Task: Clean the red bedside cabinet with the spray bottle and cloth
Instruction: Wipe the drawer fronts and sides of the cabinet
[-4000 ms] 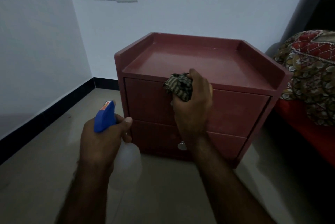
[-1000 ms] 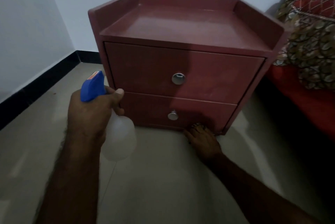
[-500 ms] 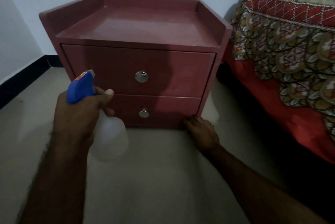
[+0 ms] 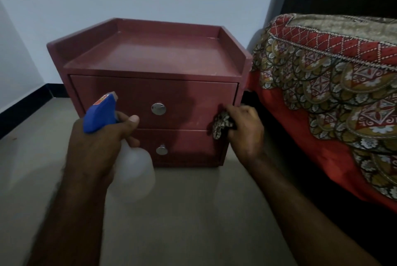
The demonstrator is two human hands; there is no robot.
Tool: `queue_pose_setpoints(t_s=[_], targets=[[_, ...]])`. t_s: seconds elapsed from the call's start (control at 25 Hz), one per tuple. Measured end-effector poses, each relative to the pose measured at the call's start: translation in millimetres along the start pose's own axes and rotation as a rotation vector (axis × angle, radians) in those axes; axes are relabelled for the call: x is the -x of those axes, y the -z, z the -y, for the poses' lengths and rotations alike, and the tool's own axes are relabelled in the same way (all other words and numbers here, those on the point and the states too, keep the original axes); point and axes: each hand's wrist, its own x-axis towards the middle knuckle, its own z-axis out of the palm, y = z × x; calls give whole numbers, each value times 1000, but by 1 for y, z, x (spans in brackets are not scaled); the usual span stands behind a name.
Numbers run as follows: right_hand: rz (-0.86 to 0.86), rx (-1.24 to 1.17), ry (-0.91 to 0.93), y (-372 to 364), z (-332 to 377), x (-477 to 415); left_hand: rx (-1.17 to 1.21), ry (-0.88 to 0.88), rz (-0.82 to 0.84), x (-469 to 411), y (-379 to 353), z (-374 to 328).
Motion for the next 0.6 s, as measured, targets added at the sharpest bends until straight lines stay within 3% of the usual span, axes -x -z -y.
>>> queue_pose_setpoints(t_s=[0.2,0.44,0.6], targets=[[-176,-11,-72,34,15,-59,-3,-35,1,6,2,-10],[-249,-160,-129,52,26,-77,17,-68,26,10,5,-19],[-452,-290,-223,69,20,-90,28,-90,25,10,12,-21]])
